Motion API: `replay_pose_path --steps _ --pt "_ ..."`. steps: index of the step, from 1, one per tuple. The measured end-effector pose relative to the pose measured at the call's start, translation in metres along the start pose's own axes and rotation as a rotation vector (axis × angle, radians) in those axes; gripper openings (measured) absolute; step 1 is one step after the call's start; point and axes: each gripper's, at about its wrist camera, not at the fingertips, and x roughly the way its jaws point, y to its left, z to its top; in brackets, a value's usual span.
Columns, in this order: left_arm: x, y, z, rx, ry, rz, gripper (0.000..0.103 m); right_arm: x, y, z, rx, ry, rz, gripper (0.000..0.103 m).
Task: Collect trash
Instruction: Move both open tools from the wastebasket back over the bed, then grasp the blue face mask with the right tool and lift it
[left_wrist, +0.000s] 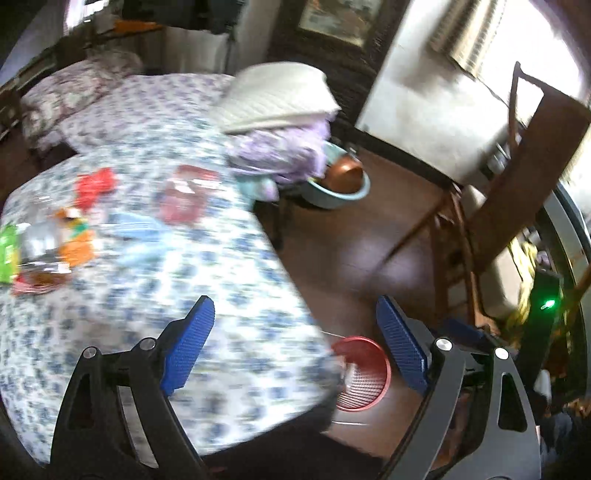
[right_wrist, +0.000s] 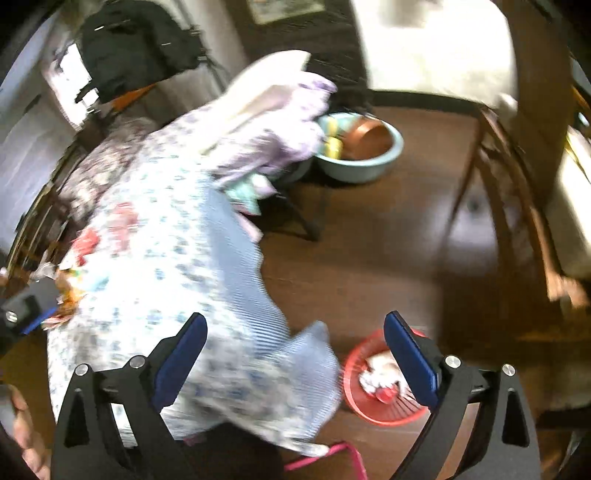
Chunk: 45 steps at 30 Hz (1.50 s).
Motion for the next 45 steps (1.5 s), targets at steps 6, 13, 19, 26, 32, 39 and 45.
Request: replay_pose_path --steps 6,13,19,26,32,39,45 --pt "-0.030 0.089 -0.003 -0.087 -0.060 0.128 0.086 0.007 0.085 0.011 -0.142 0.005 0.053 0.095" --pt "-0.040 0.187 -0.016 -0.237 -0.069 0.203 0.086 0.039 0.171 -0.003 -0.265 0.061 0.101 0.095" --pt "-0.039 0.234 -0.017 -0.303 -0.063 0.198 0.086 0.064 0.217 -0.027 -0.339 0.094 0.137 0.095" --pt "-0.063 0.276 -0.020 -0.379 -0.091 0.207 0.086 0.086 0.242 -0.028 -0.411 0.087 0.128 0.095" --pt "-0.078 0.315 -0.016 -0.468 -0.139 0.322 0.087 0.093 0.263 0.013 -0.396 0.016 0.138 0.095" --pt "-0.069 0.344 -0.023 -0.507 -0.111 0.374 0.087 0.123 0.285 0.022 -0.487 0.028 0.061 0.054" --pt "-0.068 0.356 -0.036 -0.583 -0.081 0.301 0.087 0.103 0.264 0.016 -0.431 0.034 0.164 0.020"
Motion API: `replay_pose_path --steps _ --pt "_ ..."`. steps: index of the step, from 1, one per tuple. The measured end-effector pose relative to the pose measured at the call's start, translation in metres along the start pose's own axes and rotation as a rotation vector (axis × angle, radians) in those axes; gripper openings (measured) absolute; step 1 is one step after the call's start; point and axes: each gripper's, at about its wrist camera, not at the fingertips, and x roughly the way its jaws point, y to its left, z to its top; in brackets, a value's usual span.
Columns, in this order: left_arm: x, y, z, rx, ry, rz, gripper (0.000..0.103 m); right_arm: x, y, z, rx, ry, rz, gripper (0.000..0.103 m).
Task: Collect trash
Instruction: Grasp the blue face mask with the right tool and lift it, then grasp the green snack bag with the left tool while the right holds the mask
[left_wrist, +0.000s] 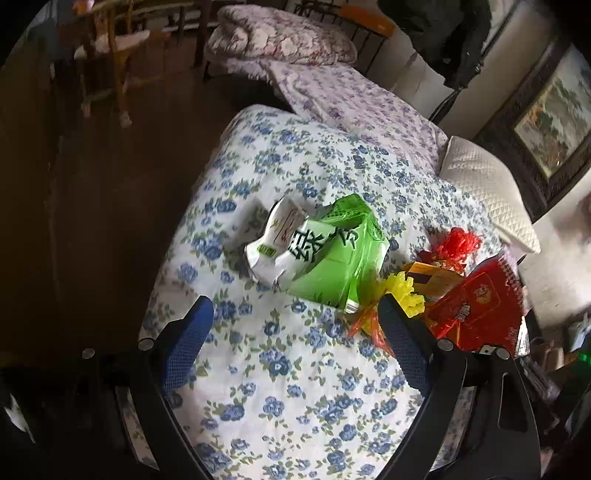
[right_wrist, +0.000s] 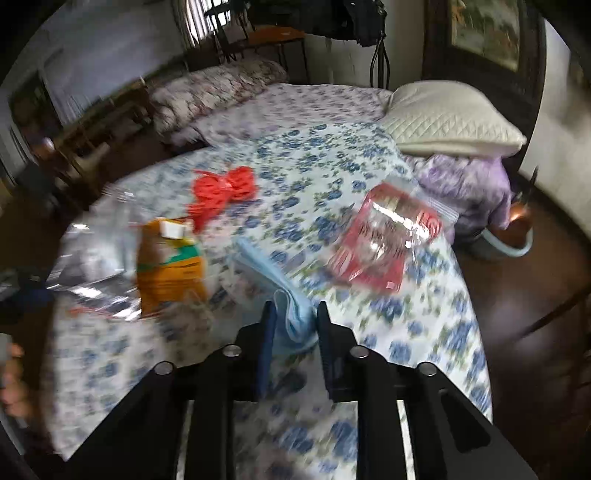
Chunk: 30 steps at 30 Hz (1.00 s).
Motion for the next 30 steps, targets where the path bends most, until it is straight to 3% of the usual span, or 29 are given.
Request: replay_pose_path --steps 7,8,9,11,16,22,30 --pt "-0.002 0.007 -0.004 -0.081 0.009 -0.041 0.087 -0.031 0.009 -0.025 -0.008 -0.030 0.041 0.022" --pt "-0.001 0.006 -0.004 -0.084 0.009 -0.042 0.087 -0.033 0.010 -0.027 -0.012 -0.032 0.041 0.029" --pt "0.000 0.006 -0.004 -0.089 0.010 -0.044 0.087 -0.033 0.011 -0.031 -0.019 -0.030 0.047 0.047" --pt "0.004 0.007 -0.004 -0.109 0.020 -0.055 0.087 -0.035 0.012 -0.037 -0.021 -0.033 0.049 0.064" --pt "0.008 0.009 -0.007 -0.142 0.060 -0.089 0.087 -0.038 0.018 -0.040 -0.094 -0.073 0.009 0.068" --pt "0.019 0.004 0.002 -0.152 0.064 -0.050 0.087 -0.034 0.011 -0.036 -0.101 -0.072 0.004 0.071" --pt "0.033 -0.006 0.018 -0.170 0.110 -0.142 0.087 -0.031 0.011 -0.035 -0.132 -0.077 -0.036 0.074"
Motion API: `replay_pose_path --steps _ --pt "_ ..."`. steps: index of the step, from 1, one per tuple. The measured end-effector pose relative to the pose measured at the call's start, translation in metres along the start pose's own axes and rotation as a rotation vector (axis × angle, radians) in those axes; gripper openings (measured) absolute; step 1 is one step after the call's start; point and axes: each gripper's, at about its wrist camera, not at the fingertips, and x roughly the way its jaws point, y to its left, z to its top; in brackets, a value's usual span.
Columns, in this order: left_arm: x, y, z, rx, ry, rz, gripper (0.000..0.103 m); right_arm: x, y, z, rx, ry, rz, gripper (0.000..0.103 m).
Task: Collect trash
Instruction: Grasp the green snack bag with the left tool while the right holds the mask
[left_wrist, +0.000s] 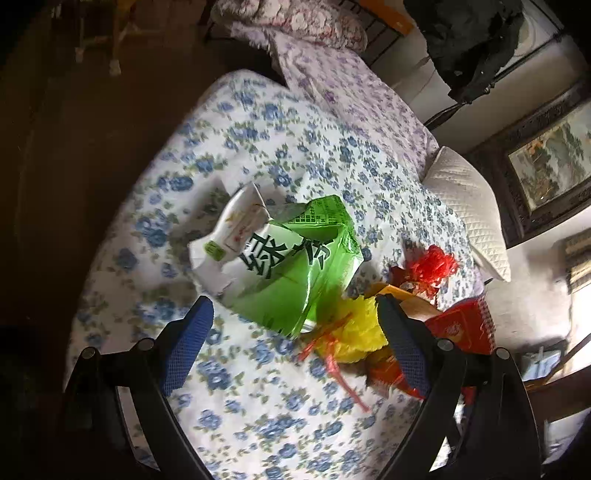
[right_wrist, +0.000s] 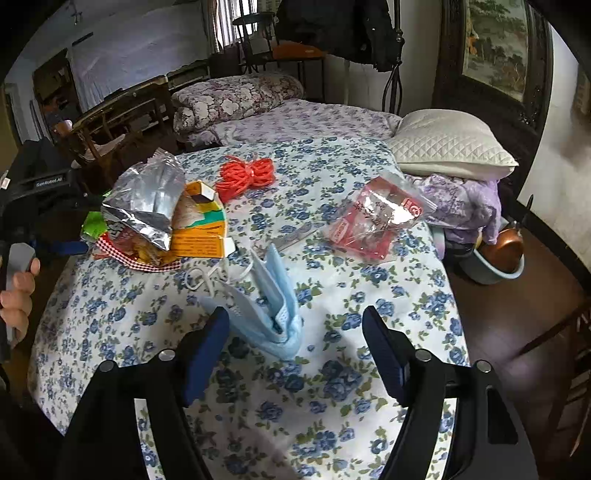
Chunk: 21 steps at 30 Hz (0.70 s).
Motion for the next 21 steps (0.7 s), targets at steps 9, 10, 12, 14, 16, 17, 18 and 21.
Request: replay_pose_path --steps 9,10,12,14,16,17,18,21 --pt "0.004 0.018 0.007 -0.085 -0.026 -0.123 0.054 -0.001 0.001 0.001 -0.002 -0.009 0.005 0.079" --pt "0.000 0.020 0.008 -0.090 -0.043 -0.150 0.046 -0.001 0.002 0.001 -0.006 -0.009 0.004 0.079" --pt "-0.003 0.021 0.008 -0.096 -0.051 -0.183 0.040 -0.001 0.002 0.001 -0.011 -0.009 0.001 0.079" --pt "-0.006 0.024 0.008 -0.109 -0.061 -0.223 0.034 -0.002 0.002 0.000 -0.009 -0.009 0.002 0.081" --pt "-0.007 0.023 0.008 -0.105 -0.073 -0.220 0.032 -0.002 0.001 0.000 0.000 -0.008 0.008 0.082" --pt "-0.007 0.023 0.008 -0.104 -0.077 -0.219 0.032 -0.002 0.000 0.000 0.006 -0.004 0.011 0.082" --pt "-0.005 0.022 0.009 -0.108 -0.076 -0.215 0.032 -0.001 0.000 0.000 0.011 -0.002 0.014 0.082" --pt "0.004 0.018 0.008 -0.119 -0.056 -0.202 0.032 0.001 0.000 0.000 0.008 0.002 0.012 0.082"
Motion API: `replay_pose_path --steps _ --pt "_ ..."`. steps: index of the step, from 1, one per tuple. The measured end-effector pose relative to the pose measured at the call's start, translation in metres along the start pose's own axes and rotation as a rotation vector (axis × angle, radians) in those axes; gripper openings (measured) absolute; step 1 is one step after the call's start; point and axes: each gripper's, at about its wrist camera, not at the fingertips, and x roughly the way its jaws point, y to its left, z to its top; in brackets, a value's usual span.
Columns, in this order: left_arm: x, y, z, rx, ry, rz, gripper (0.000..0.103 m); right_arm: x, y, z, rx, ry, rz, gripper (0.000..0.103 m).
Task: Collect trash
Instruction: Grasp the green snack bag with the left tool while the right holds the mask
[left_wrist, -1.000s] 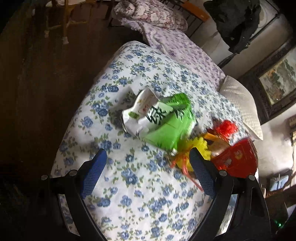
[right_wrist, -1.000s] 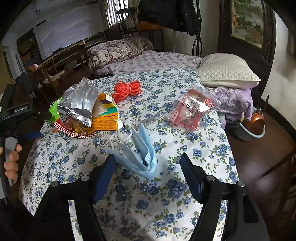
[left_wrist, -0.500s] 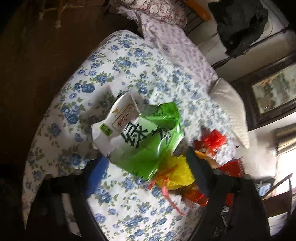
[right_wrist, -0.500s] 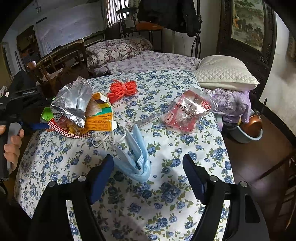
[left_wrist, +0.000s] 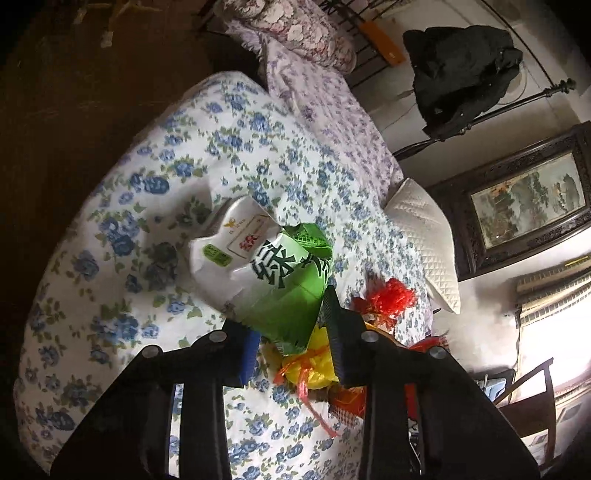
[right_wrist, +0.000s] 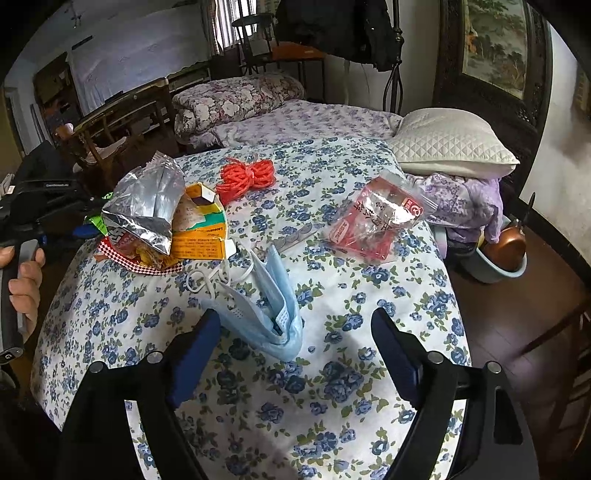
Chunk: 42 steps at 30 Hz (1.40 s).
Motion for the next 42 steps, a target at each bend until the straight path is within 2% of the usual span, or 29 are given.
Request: replay_pose_path --steps 3,6,7,10,13,21,26,33,34,35,36,39,42 --pt "0.011 0.001 0.002 -0.032 0.016 0.016 0.035 -0.001 0.001 0.000 -0.004 -0.008 -0.007 0.082" --pt "0.011 -0.002 0.005 -0.021 -0.015 0.036 0.033 -0.001 0.003 0.000 -0.004 -0.012 0.000 0.083" --pt "0.009 -0.005 0.004 0.002 -0.037 0.052 0.017 0.000 0.004 0.000 -0.011 -0.010 -0.003 0.083" --pt "0.004 -0.012 0.002 0.055 -0.045 0.066 0.011 0.002 0.007 0.000 -0.033 -0.006 -0.023 0.083" --pt "-0.014 -0.021 -0.002 0.103 -0.067 0.069 0.008 0.002 0.006 0.000 -0.032 -0.008 -0.026 0.083" --pt "-0.073 -0.048 -0.040 0.328 -0.080 0.077 0.008 0.001 -0.003 -0.001 -0.012 -0.015 -0.018 0.083" --pt "-0.069 -0.046 -0.061 0.383 -0.035 0.096 0.008 0.006 0.002 -0.002 -0.047 -0.009 -0.035 0.083" --pt "-0.052 -0.056 -0.073 0.439 0.003 0.102 0.008 0.025 0.011 0.001 -0.081 -0.011 -0.052 0.083" --pt "-0.052 -0.058 -0.076 0.456 -0.001 0.107 0.008 0.028 0.012 0.002 -0.086 -0.005 -0.044 0.080" --pt "-0.052 -0.060 -0.076 0.464 -0.005 0.110 0.008 0.031 0.012 0.003 -0.084 0.011 -0.005 0.057" --pt "-0.053 -0.061 -0.077 0.472 -0.010 0.111 0.008 0.033 0.010 0.004 -0.067 0.033 0.060 0.027" --pt "-0.058 -0.067 -0.082 0.488 -0.028 0.112 0.008 0.023 0.004 0.004 -0.009 0.029 0.094 0.021" --pt "-0.065 -0.074 -0.093 0.526 -0.046 0.121 0.008 0.000 0.000 0.001 0.034 -0.005 0.141 0.020"
